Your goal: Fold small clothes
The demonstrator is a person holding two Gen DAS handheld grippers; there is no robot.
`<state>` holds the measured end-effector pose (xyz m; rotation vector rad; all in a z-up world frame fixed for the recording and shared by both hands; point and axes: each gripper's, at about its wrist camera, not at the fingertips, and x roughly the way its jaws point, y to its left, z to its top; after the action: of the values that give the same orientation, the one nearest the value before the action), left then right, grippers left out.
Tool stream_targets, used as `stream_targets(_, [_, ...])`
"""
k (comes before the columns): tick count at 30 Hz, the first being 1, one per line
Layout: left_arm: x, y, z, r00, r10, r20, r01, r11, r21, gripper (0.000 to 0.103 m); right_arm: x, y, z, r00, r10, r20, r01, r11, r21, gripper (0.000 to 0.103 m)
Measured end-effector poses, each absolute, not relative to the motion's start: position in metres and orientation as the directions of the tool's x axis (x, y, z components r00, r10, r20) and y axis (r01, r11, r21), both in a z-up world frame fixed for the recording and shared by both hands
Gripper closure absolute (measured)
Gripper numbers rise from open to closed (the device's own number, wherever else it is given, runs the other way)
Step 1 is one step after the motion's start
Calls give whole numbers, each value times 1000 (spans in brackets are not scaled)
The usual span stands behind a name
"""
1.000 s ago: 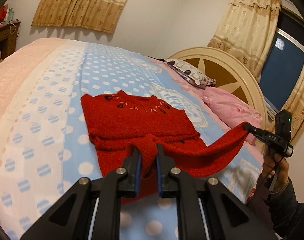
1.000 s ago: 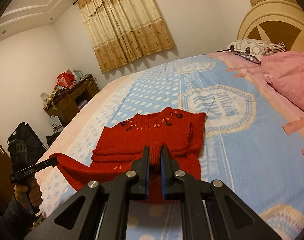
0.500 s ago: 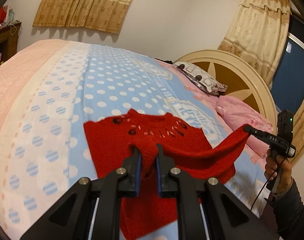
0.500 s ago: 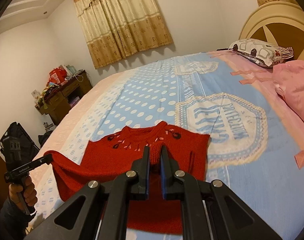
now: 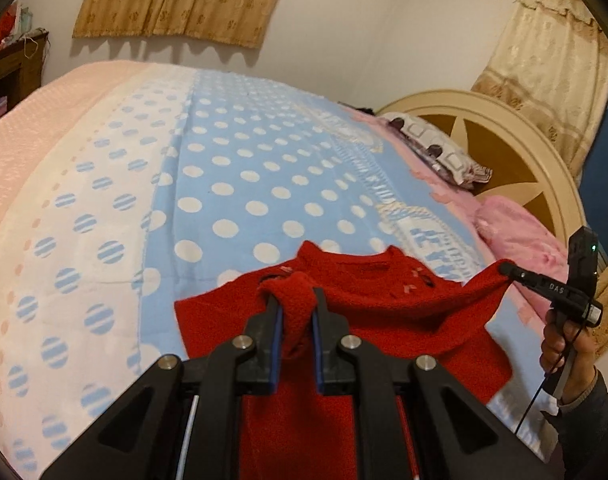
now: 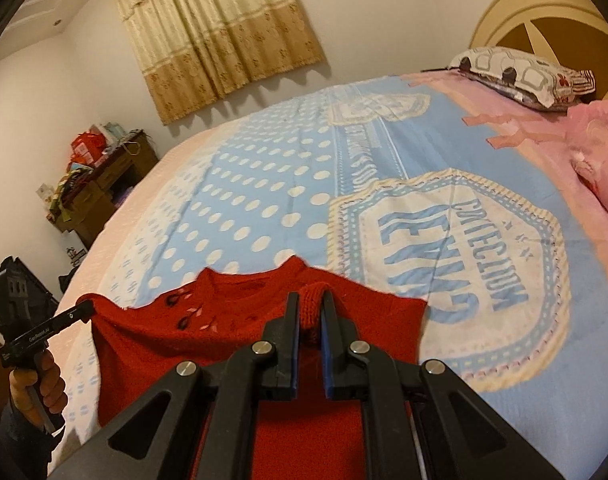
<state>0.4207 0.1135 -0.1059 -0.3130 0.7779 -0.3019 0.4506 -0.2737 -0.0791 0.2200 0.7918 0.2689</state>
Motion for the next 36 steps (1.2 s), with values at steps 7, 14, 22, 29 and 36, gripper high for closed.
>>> stream_targets(7, [457,110,-140,638,-369,-676,116,914,-389,90,497,-281,-115,628,285,-724,-92,951,294,95])
stream_targets(14, [474,108,-158,624,-349,-699,104,924,-368,90,532,-288,-143,605,257,-753,-31,953,301,94])
stream_targets(22, [456,116,-136,696,-260,-669,76,954,-291,56,534,-285,-128,648,266,-714,-71,954,291,20])
stream_targets(29, [430,94,-128,709,-184,-681,154,982,-105,39,503,-247,-129,536,368,-759,-216,930,298,20])
stream_targets(36, [403,89,-144,669,-167,-724,129,986,-108,39,471,-217,-145,465,265,-845,-275,950,147,20])
